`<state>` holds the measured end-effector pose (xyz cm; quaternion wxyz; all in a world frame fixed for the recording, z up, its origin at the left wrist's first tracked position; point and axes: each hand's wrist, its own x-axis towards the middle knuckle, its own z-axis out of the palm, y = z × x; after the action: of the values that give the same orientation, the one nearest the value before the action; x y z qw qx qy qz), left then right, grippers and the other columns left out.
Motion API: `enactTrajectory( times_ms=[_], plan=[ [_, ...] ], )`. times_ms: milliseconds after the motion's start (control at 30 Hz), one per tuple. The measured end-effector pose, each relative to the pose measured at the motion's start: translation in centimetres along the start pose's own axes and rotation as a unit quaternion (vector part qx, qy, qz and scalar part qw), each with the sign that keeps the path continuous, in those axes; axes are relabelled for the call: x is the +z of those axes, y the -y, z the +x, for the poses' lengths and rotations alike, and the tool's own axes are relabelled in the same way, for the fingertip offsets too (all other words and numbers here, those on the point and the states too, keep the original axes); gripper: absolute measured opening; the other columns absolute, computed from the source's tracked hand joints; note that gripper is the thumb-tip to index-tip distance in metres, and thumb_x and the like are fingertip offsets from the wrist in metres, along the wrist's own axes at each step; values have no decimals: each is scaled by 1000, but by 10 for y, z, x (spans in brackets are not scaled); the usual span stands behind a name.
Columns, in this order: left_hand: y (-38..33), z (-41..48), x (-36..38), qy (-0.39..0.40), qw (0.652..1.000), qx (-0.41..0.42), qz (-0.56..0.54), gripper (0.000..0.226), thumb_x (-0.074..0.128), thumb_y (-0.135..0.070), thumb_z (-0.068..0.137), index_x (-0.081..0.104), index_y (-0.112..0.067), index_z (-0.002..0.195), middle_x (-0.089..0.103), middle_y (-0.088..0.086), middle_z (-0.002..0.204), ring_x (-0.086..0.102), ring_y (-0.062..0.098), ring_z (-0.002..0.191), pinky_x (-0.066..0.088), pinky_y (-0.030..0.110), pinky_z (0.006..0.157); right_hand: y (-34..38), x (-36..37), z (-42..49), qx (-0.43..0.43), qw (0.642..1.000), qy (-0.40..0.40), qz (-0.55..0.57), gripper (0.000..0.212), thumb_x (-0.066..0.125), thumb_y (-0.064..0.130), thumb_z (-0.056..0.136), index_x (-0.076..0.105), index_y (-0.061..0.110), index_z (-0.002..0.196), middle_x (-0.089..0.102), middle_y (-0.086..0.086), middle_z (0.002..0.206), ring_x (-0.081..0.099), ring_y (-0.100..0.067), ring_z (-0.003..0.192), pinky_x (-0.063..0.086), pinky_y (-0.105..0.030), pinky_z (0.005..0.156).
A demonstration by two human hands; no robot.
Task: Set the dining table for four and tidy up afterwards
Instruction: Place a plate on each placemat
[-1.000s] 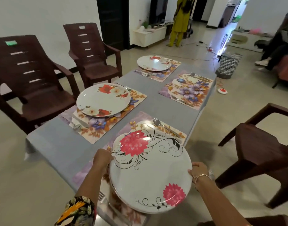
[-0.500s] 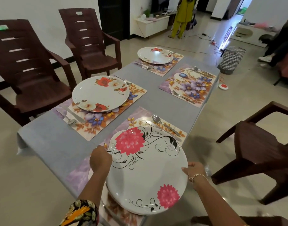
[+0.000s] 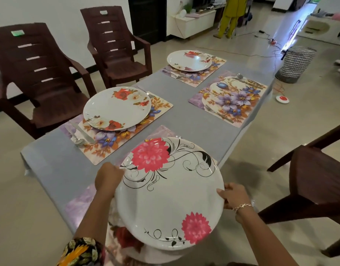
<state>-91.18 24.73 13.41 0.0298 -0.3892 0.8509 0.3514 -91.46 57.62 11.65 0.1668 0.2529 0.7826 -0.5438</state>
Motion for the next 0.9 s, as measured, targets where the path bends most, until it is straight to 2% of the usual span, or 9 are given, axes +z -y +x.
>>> enactTrajectory(
  times_ms=[67, 100, 167, 367, 500, 600, 700, 833, 900],
  plan=[
    [-25, -5, 3, -12, 999, 12, -42, 29, 65, -13, 85, 57, 14, 76, 57, 31, 77, 57, 44, 80, 45, 42, 71, 9, -19, 10, -5, 999, 13, 41, 7, 60, -5, 84, 57, -3, 90, 60, -17, 77, 56, -26, 60, 52, -32, 53],
    [-38, -9, 8, -17, 998, 18, -63, 34, 65, -10, 85, 50, 6, 59, 48, 23, 60, 50, 38, 68, 38, 38, 65, 13, -30, 15, -9, 998, 18, 60, 7, 60, -5, 84, 57, -4, 90, 60, -16, 75, 55, -25, 59, 52, -30, 50],
    [-64, -15, 22, -24, 994, 38, -103, 48, 65, -5, 83, 33, -7, 47, 32, 10, 50, 38, 28, 63, 27, 33, 64, 21, -55, 26, -21, 996, 23, 87, 5, 59, -5, 84, 56, -3, 88, 58, -15, 72, 54, -23, 58, 51, -24, 41],
    [-142, -30, 71, -4, 987, 99, -128, 52, 67, -4, 82, 29, -12, 47, 28, 6, 49, 31, 23, 58, 23, 32, 60, 33, -135, 68, -36, 992, 14, 116, 9, 54, -8, 86, 57, -1, 91, 59, -15, 75, 54, -22, 60, 50, -24, 44],
    [-187, -23, 105, 21, 976, 108, -189, 50, 69, 1, 78, 32, -13, 48, 35, 7, 53, 38, 21, 63, 30, 35, 63, 41, -177, 108, -39, 992, 15, 118, 17, 53, -9, 86, 56, 6, 81, 60, -13, 77, 55, -22, 62, 49, -23, 44],
    [-217, -13, 133, 32, 976, 102, -189, 35, 71, 0, 76, 44, -7, 54, 44, 10, 56, 42, 21, 59, 34, 34, 60, 50, -199, 144, -45, 992, 2, 114, 18, 51, -10, 87, 56, 7, 81, 61, -13, 77, 56, -25, 66, 49, -29, 54],
    [-250, 4, 163, 28, 976, 102, -193, 35, 71, -2, 77, 48, -8, 51, 46, 10, 50, 43, 22, 54, 37, 32, 59, 65, -216, 190, -47, 995, -21, 86, 21, 50, -10, 87, 56, 8, 77, 61, -16, 79, 56, -28, 70, 48, -34, 60],
    [-300, 38, 195, 31, 973, 74, -216, 33, 71, -1, 77, 54, -11, 50, 54, 12, 54, 51, 26, 59, 51, 47, 68, 98, -230, 259, -44, 997, -29, 50, 17, 51, -9, 86, 58, 6, 82, 62, -18, 82, 57, -30, 72, 49, -36, 63],
    [-321, 61, 208, 37, 972, 60, -223, 35, 71, 0, 75, 54, -12, 47, 56, 12, 55, 53, 28, 62, 51, 55, 75, 119, -237, 292, -39, 998, -30, 34, 15, 52, -8, 86, 58, 5, 84, 61, -17, 82, 57, -29, 71, 49, -36, 64]
  ],
)
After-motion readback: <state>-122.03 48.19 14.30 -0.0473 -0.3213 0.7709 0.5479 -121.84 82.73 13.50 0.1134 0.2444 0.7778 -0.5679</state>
